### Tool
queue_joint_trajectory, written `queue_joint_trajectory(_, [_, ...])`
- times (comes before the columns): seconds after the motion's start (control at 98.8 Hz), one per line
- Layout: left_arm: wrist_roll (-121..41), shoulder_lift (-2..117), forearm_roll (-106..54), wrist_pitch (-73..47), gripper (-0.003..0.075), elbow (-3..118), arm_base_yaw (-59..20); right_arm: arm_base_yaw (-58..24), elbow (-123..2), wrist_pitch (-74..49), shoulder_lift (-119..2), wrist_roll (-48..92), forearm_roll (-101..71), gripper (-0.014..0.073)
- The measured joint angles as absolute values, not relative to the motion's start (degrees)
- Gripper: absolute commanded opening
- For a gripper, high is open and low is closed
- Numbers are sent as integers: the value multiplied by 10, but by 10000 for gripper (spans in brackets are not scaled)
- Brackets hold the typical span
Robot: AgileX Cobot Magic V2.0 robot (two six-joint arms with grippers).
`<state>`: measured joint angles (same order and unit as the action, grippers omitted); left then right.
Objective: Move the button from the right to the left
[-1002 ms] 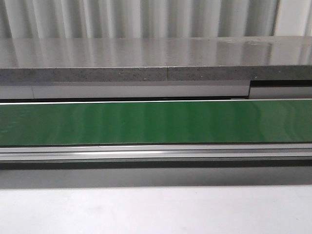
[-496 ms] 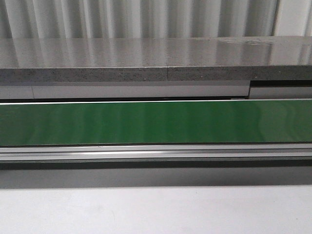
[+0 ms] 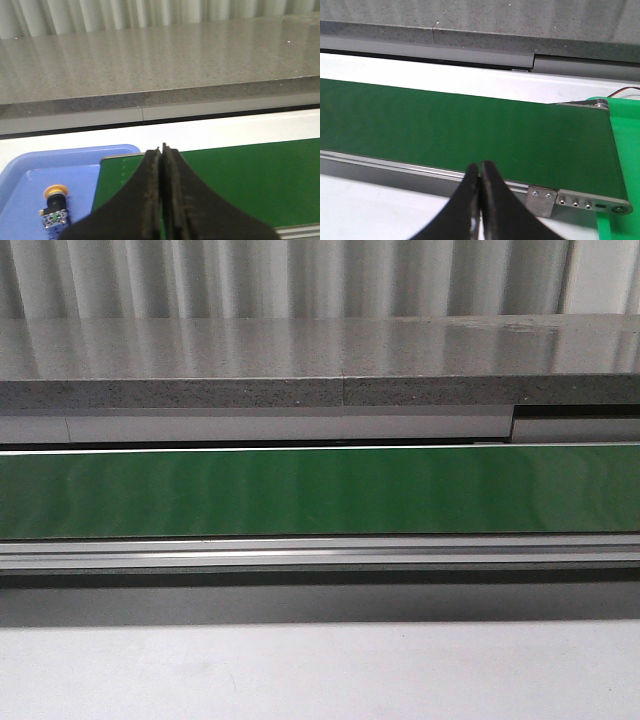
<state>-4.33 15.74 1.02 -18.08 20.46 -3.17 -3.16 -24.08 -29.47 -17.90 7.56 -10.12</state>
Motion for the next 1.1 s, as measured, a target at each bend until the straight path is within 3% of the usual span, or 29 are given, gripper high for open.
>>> queue_joint_trajectory(0.486, [0,2,43,-83,-20,1,-32,-32,-241,-295,-179,76,-101,-65])
queue_joint_trajectory(1.103, [4,-3,42,-95,-20,1,-32,-32,-235,-297,-179,76,-102,-65])
